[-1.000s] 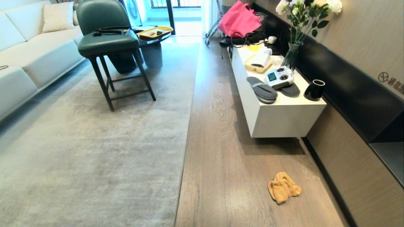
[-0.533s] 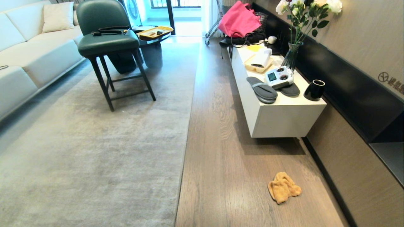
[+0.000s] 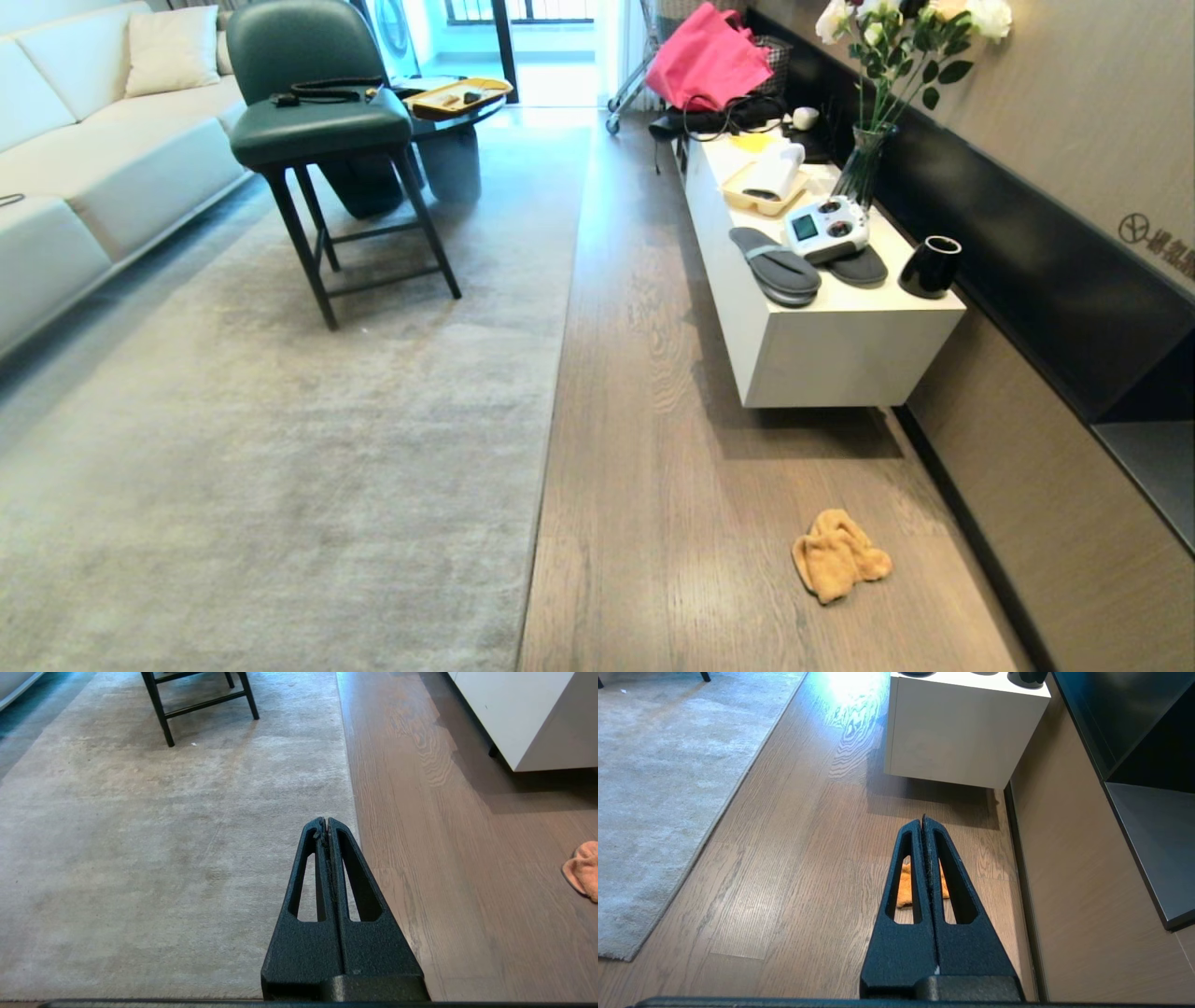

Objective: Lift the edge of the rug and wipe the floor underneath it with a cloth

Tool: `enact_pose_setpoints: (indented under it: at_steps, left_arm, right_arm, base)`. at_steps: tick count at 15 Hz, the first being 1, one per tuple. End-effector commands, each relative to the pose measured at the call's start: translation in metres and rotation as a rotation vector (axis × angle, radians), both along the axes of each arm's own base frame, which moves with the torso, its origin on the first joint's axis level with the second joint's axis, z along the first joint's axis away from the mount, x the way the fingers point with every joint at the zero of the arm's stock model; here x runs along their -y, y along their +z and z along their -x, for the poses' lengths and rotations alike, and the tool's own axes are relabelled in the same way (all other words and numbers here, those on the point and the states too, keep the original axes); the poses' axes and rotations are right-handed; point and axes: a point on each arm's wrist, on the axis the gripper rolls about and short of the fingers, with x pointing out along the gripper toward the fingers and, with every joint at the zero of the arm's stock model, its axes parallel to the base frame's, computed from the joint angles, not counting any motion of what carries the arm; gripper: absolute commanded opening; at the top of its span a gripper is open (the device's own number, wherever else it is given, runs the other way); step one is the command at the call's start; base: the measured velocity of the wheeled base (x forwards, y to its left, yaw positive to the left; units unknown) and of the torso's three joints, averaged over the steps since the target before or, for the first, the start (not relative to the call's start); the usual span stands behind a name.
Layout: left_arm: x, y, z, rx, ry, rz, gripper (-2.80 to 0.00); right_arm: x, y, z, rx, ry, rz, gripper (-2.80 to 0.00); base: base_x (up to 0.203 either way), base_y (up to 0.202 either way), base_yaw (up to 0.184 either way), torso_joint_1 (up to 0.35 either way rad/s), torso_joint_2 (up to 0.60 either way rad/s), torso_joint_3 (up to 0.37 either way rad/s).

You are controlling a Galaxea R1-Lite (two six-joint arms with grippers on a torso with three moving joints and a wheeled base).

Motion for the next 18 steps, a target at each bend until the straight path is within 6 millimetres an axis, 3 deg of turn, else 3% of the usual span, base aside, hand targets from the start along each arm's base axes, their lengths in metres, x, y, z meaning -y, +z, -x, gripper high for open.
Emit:
enact_pose_setpoints:
  at_steps: [1,18]
  left_arm:
    - [0.0000,0.0000,0.0000,0.000,0.000,0.000,-2.80]
    - [0.0000,0.0000,0.0000,0.000,0.000,0.000,-2.80]
  right_arm:
    - [0.0000,0.0000,-0.0001,-0.002,0.001,0.001,-2.80]
    - [0.0000,0.0000,-0.0001,0.000,0.000,0.004,-2.80]
  base:
    - [0.000,0.000,0.000,0.000,0.00,0.000]
    - [0.000,0.000,0.000,0.000,0.00,0.000]
